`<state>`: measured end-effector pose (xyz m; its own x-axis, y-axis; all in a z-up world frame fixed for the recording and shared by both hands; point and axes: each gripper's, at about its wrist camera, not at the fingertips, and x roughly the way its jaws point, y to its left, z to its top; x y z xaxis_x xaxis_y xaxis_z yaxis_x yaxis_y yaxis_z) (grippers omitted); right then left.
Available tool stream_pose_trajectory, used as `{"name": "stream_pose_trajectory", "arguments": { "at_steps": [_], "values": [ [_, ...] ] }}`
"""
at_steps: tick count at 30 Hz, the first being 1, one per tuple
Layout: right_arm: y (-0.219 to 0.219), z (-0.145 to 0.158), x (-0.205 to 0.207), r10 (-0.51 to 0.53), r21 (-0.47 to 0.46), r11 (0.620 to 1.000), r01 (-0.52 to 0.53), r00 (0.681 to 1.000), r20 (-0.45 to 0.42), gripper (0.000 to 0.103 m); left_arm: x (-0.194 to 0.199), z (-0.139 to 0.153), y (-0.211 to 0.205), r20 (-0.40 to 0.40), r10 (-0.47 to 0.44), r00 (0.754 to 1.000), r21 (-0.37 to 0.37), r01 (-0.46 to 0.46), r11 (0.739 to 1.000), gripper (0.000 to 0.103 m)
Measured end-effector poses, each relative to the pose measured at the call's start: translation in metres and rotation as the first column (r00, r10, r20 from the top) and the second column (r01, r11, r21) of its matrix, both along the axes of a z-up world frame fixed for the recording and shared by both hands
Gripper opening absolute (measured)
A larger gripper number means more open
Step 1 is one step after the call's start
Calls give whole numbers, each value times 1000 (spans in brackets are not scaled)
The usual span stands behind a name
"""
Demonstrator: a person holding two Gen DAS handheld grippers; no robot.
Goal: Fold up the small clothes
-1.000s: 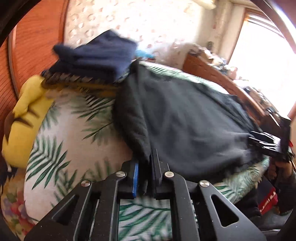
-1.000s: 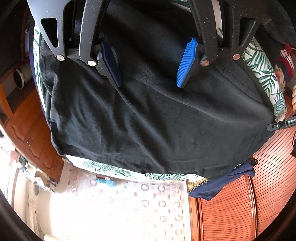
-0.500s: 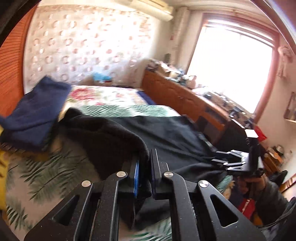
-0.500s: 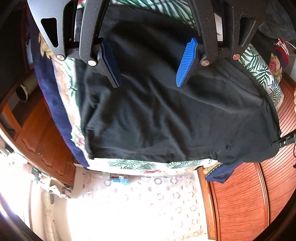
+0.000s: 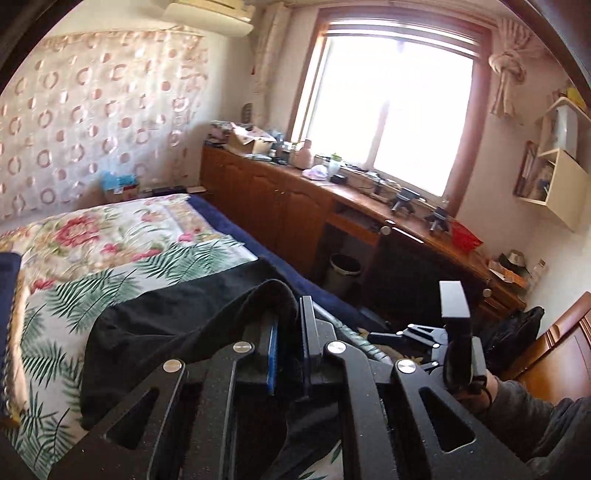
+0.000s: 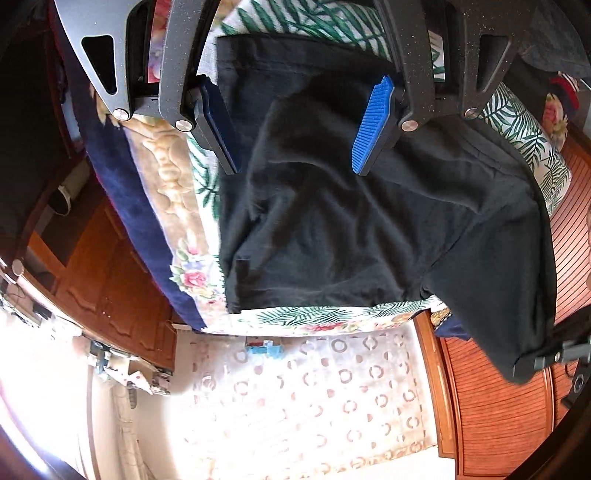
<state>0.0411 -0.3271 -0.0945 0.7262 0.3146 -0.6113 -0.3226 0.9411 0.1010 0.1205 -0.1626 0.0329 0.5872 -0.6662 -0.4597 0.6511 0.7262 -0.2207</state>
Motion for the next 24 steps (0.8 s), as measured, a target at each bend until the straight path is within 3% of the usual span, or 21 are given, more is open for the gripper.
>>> {"name": "stream_pose_trajectory", "arguments": {
  "at_steps": [5, 10, 13, 15, 17, 19, 24],
  "values": [
    [-12, 5, -5, -22, 15, 1000, 22, 1000, 14, 64, 0, 15, -27, 10, -72, 997, -17, 72, 997, 11],
    [-17, 7, -9, -29, 21, 999, 29, 999, 25, 64, 10, -10, -31, -88, -58, 994, -6, 57, 998, 13],
    [-18, 7, -9, -36, 14, 999, 36, 999, 27, 64, 14, -23, -27, -138, -75, 988, -22, 73, 997, 30],
    [-20, 7, -7, -44, 19, 999, 44, 999, 26, 64, 10, -23, -29, -118, -77, 990, -2, 77, 997, 48],
    [-20, 7, -4, -52, 20, 998, 51, 998, 26, 64, 3, -20, -30, -81, -64, 995, 41, 68, 997, 53],
    [-20, 8, -3, -50, 18, 999, 50, 998, 27, 64, -1, -20, -29, -69, -49, 996, 62, 53, 997, 67],
    [-16, 13, 1, -44, 11, 999, 44, 998, 46, 64, -6, -24, -7, -35, 39, 999, 94, -35, 995, 70]
  ]
}}
